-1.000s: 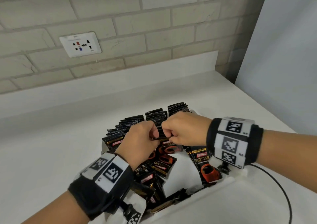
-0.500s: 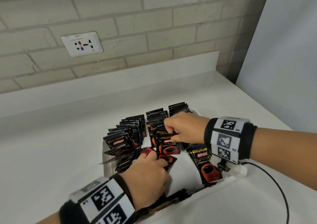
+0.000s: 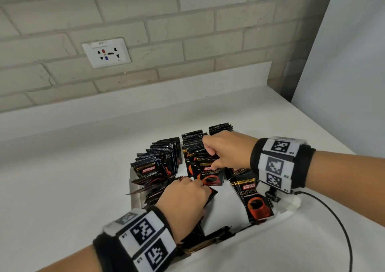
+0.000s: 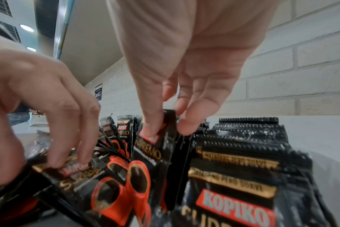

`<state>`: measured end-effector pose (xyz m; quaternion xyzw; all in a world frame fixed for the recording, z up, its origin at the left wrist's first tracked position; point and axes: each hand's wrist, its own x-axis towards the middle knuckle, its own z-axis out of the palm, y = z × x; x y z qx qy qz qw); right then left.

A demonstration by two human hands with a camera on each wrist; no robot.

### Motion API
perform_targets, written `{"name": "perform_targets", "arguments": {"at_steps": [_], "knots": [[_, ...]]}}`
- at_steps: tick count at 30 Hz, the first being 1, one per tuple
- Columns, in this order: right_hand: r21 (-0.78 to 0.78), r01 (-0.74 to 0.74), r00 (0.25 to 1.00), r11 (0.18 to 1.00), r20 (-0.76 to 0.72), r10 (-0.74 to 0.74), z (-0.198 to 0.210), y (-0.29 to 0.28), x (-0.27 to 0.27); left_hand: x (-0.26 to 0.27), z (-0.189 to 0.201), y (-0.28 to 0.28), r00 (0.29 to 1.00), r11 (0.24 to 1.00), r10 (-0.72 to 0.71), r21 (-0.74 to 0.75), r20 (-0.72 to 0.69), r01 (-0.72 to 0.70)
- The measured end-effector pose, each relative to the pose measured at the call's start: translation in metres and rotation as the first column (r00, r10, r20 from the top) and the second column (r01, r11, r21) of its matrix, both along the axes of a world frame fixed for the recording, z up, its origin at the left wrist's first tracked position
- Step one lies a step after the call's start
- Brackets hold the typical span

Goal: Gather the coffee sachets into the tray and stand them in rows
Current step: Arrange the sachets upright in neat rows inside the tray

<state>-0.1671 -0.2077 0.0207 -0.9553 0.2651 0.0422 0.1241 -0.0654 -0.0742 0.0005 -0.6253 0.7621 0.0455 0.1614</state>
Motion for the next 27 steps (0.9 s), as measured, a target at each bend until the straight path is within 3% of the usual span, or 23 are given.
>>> {"name": "perform_targets", "arguments": {"at_steps": [7,13,17,22,27], "knots": [[-0.029,-0.011,0.999,1.0,-0.037,0.01,0.001,-0.002,-0.003,-0.003,0.001,-0.003,0.996,0.999,0.046,0.004,0.076,-0.046],[-0.069,-0.01,0.999,0.998,-0.049,0.007,-0.002,-0.005,-0.002,0.003,0.016,0.0,0.995,0.955,-0.098,-0.277,0.036,0.104],[-0.069,-0.01,0.999,0.998,-0.045,0.007,-0.004,-0.007,0.003,0.009,0.03,0.003,0.999,0.916,-0.043,-0.401,-0.018,0.033],[-0.048,-0.061,0.998,0.997,-0.013,0.06,-0.005,-0.008,0.006,0.038,0.033,0.014,0.945,0.862,-0.071,-0.496,-0.32,-0.103],[-0.066,-0.015,0.997,0.998,0.08,0.021,0.012,-0.005,-0.004,0.063,0.038,0.022,0.797,0.846,-0.065,-0.457,-0.601,-0.275]]}}
